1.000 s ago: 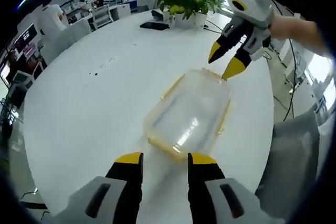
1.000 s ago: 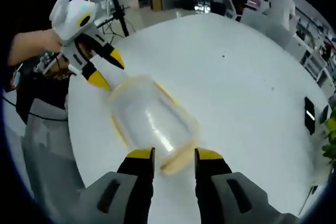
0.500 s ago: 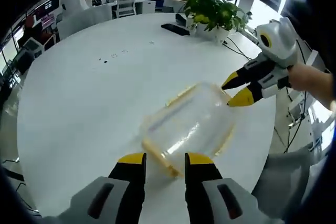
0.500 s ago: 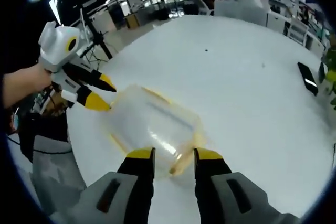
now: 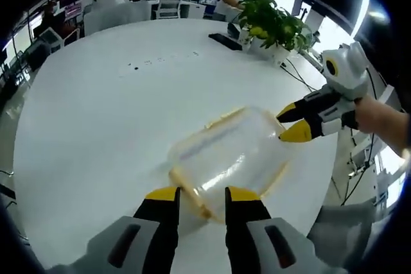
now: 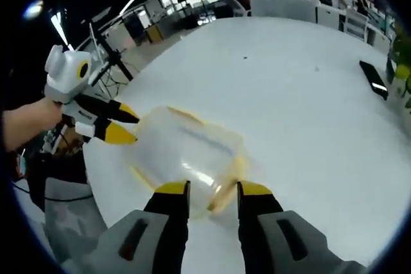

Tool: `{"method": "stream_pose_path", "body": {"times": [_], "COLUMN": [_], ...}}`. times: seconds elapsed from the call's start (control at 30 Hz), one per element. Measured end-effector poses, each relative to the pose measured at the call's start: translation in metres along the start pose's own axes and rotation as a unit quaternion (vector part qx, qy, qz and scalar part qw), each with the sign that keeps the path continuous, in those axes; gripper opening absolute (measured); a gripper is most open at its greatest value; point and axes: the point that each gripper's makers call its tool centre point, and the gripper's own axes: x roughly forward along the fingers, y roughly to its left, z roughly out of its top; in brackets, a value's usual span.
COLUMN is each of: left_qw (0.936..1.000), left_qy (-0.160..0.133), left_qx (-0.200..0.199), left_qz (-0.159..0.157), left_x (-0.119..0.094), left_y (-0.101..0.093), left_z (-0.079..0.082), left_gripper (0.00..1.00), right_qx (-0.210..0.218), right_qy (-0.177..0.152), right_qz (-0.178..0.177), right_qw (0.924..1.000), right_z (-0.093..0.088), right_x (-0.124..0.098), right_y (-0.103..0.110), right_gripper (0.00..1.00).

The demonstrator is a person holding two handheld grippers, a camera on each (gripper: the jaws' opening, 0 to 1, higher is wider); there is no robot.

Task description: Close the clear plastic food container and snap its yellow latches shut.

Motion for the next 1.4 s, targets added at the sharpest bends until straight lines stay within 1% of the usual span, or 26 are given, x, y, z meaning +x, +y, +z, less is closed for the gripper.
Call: {"method": "stream_pose_path", "body": {"times": [0.2,0.3,0.4,0.5,0.73,0.83,0.93,1.03,1.27,1.33,1.37,1.4], "left_qw": [0.9998,0.9981,0.9962,0.9966,0.996,0.995,0.9937,0.9912,0.9874,0.9857,0.9853,0.981], "left_qy": [-0.01,-0.016,-0.019,-0.02,-0.018,-0.012,-0.009,-0.008,-0.017,-0.015,-0.005,-0.007], "left_qx": [-0.02,-0.059,-0.084,-0.08,-0.088,-0.099,-0.111,-0.132,-0.157,-0.168,-0.17,-0.194], "left_qz": [0.003,-0.002,-0.004,0.001,0.006,0.006,0.004,0.003,0.005,0.002,-0.013,-0.002], "left_x": [0.0,0.001,0.002,0.003,0.003,0.003,0.003,0.004,0.004,0.004,0.004,0.006], "left_y": [0.001,0.003,0.004,0.004,0.005,0.004,0.004,0.003,0.001,0.0,-0.004,-0.001], "left_z": [0.0,-0.002,-0.003,-0.002,-0.002,-0.003,-0.004,-0.006,-0.007,-0.008,-0.01,-0.01], "left_gripper": [0.21,0.21,0.22,0.22,0.22,0.21,0.21,0.2,0.18,0.17,0.16,0.16], "right_qx": [0.009,0.017,0.025,0.029,0.043,0.049,0.066,0.08,0.083,0.084,0.086,0.09], "right_qy": [-0.001,-0.004,-0.006,-0.006,-0.005,-0.005,-0.007,-0.01,-0.011,-0.008,-0.001,-0.004], "right_qz": [-0.001,0.0,0.001,-0.001,-0.01,-0.011,-0.011,-0.013,-0.015,-0.015,-0.013,-0.015], "right_qw": [1.0,0.9999,0.9997,0.9995,0.999,0.9987,0.9978,0.9967,0.9964,0.9963,0.9962,0.9959], "right_z": [0.0,0.0,0.0,0.001,0.001,0.001,0.0,-0.001,0.0,0.0,-0.002,-0.001], "right_x": [0.001,0.002,0.002,0.003,0.004,0.004,0.005,0.005,0.005,0.005,0.005,0.005], "right_y": [0.0,0.0,0.0,0.0,0.001,0.001,0.001,0.001,0.002,0.002,0.003,0.002], "right_gripper": [0.28,0.28,0.29,0.29,0.29,0.29,0.29,0.28,0.27,0.27,0.27,0.27]}}
